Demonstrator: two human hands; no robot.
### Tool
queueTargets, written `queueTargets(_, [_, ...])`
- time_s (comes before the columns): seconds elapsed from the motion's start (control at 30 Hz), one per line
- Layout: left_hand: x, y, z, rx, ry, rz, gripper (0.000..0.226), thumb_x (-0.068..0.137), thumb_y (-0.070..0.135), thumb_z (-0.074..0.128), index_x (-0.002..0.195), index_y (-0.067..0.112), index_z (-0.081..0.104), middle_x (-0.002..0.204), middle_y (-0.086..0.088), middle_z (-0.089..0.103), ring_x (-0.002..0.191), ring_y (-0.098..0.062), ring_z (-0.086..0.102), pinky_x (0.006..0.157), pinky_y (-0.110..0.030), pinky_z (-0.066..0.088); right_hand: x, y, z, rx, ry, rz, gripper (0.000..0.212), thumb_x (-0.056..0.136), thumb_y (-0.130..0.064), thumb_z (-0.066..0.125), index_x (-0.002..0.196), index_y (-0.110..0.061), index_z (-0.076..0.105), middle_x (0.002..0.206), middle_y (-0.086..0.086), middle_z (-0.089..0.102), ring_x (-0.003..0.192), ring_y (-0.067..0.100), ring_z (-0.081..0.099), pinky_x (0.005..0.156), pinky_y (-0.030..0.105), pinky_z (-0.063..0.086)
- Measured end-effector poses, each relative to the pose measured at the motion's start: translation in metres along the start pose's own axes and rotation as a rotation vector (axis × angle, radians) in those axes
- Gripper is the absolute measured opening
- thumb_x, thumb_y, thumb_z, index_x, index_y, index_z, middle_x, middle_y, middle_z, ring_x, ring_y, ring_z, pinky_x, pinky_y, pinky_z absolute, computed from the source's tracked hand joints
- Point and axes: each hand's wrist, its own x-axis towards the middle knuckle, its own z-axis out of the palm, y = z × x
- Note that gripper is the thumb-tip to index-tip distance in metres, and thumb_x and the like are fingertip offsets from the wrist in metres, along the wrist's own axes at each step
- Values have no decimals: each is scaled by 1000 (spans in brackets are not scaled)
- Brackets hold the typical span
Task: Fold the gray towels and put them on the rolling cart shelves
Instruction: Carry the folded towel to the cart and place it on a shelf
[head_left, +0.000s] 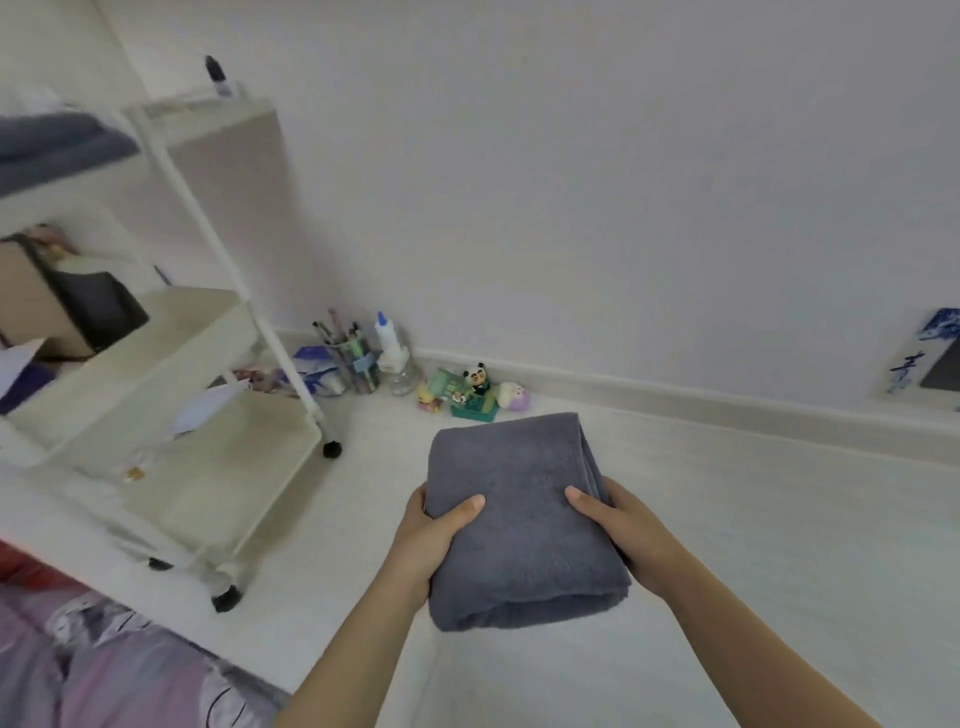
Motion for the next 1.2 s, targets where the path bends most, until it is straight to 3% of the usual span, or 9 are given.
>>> queueTargets(0.23, [-21,36,-111,-69,330,191,56,78,28,75,125,20,46,104,10,60,88,-6,60,62,-21,47,54,-50,123,-172,-275,-128,59,76,-35,75,128,-37,47,119,-14,61,105,5,61,80,21,51])
queueTargets(0.37, [-33,66,-158,-74,445,298,64,80,33,73,133,21,39,120,5,59,99,-9,60,73,-26,51,77,-85,179,-185,-395,-207,53,80,-24,71,125,-40,49,119,-15,62,105,5,61,82,23,49])
queueTargets(0.6, [-58,138,-200,0,420,456,60,85,36,66,133,42,31,113,27,50,99,6,53,76,-19,46,103,-170,223,-168,-562,-305,56,72,-24,64,126,-34,56,119,-3,67,107,21,64,95,42,46])
queueTargets(0.77, [-52,179,-219,-73,618,526,73,87,26,65,146,32,22,127,12,49,109,-12,54,88,-32,48,130,-214,269,-231,-611,-225,39,84,-26,65,122,-20,60,115,5,68,107,24,64,100,43,45])
queueTargets(0.83, [-44,193,-224,-106,727,528,74,90,19,62,148,27,17,123,9,43,110,-17,49,92,-37,45,140,-227,287,-242,-616,-190,29,87,-29,62,113,-16,65,110,7,70,103,22,65,93,37,48])
queueTargets(0.9, [-32,202,-227,-173,821,527,71,91,15,59,148,24,17,118,7,43,108,-19,48,94,-35,43,150,-237,299,-251,-625,-156,22,86,-34,63,95,-15,68,98,5,71,93,19,66,82,33,49])
queueTargets(0.97, [-20,206,-231,-234,901,510,70,91,13,57,148,24,19,120,6,48,106,-20,52,93,-32,44,162,-246,306,-253,-667,-149,23,82,-38,65,90,-17,67,96,6,70,95,21,65,84,37,51])
queueTargets(1.1, [8,213,-243,-331,999,469,72,90,15,55,149,30,17,126,0,54,105,-23,55,96,-34,44,186,-252,333,-277,-665,-310,34,81,-19,66,115,-19,61,113,4,66,107,19,61,97,39,49])
queueTargets(1.2, [20,224,-257,-324,1090,404,70,89,21,58,149,30,22,137,-5,50,121,-29,51,98,-31,40,189,-249,364,-254,-539,-500,33,77,-7,64,99,-31,67,104,-3,69,103,15,62,96,34,49])
